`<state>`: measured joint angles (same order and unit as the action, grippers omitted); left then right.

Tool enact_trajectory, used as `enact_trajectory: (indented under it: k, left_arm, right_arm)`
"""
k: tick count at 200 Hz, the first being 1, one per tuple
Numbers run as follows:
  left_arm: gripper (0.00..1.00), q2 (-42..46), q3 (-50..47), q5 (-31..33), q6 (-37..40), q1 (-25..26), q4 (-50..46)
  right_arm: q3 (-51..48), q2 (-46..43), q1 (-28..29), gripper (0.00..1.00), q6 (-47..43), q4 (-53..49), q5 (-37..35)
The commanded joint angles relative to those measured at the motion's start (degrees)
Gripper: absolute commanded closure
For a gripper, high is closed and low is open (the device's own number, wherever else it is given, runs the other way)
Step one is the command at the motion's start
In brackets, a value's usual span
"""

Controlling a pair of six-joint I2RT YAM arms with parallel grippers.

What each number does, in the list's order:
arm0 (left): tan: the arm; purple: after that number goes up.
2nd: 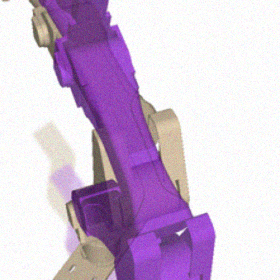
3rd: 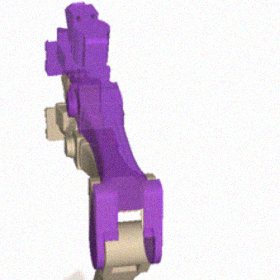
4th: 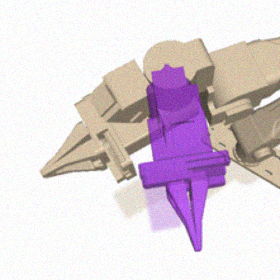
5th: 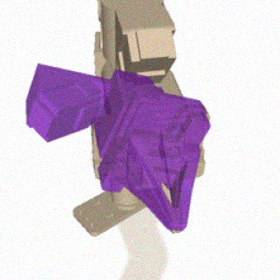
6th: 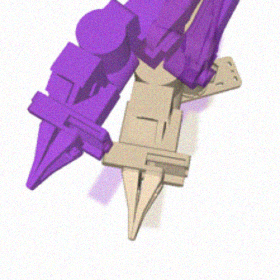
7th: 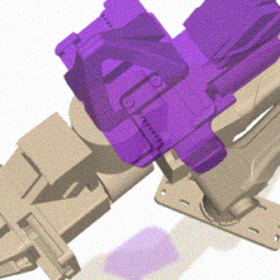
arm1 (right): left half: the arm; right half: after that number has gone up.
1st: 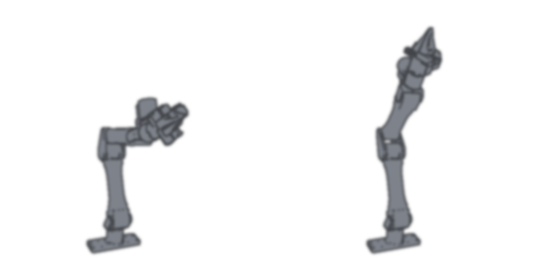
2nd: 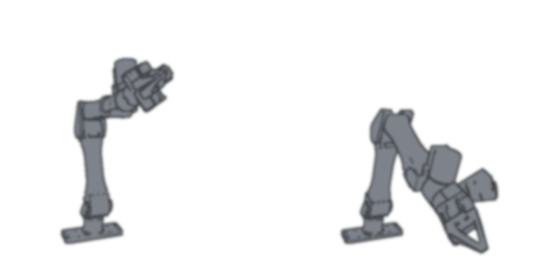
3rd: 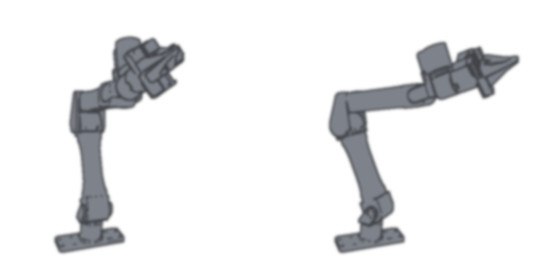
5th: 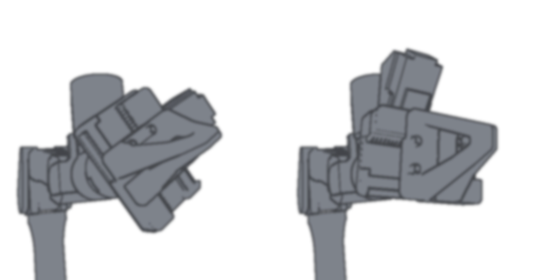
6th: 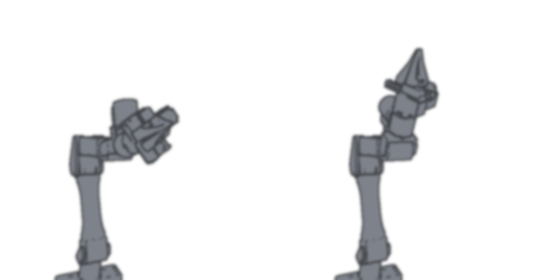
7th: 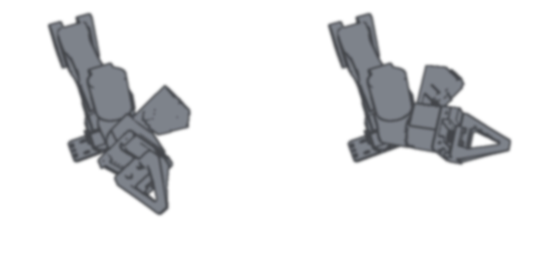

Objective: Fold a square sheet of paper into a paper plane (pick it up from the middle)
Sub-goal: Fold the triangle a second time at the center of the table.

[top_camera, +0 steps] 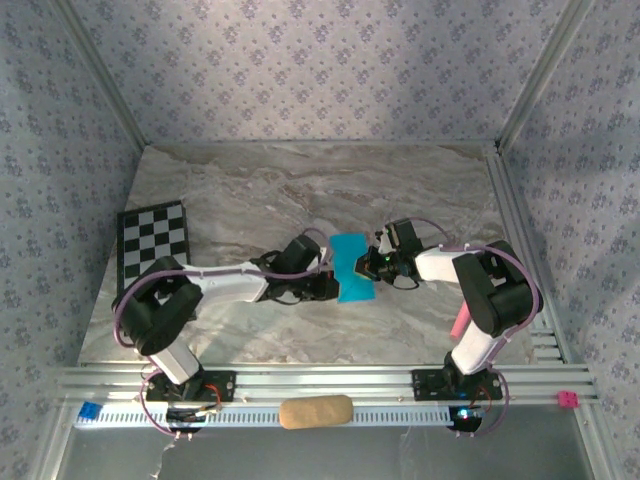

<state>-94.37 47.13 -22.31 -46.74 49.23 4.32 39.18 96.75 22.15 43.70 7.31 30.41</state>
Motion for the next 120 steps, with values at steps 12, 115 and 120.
enact_trajectory:
  k: [12, 115, 120]
  left_arm:
    - [0.98, -5.27, 7.34, -3.02, 1.08, -1.81, 0.26]
    - [1.00, -14.53, 8.02, 0.48, 2.35, -0.20, -4.27]
    - [1.00, -14.53, 7.58, 0.83, 2.11, -0.04, -4.15]
  right_arm:
    - [-1.92, 0.81, -0.20, 1.00, 0.04, -6.35, -4.63]
    - [0.08, -0.60, -0.36, 0.98, -1.03, -5.94, -1.20]
    - [0.44, -1.31, -0.36, 0.98, -1.52, -6.81, -1.27]
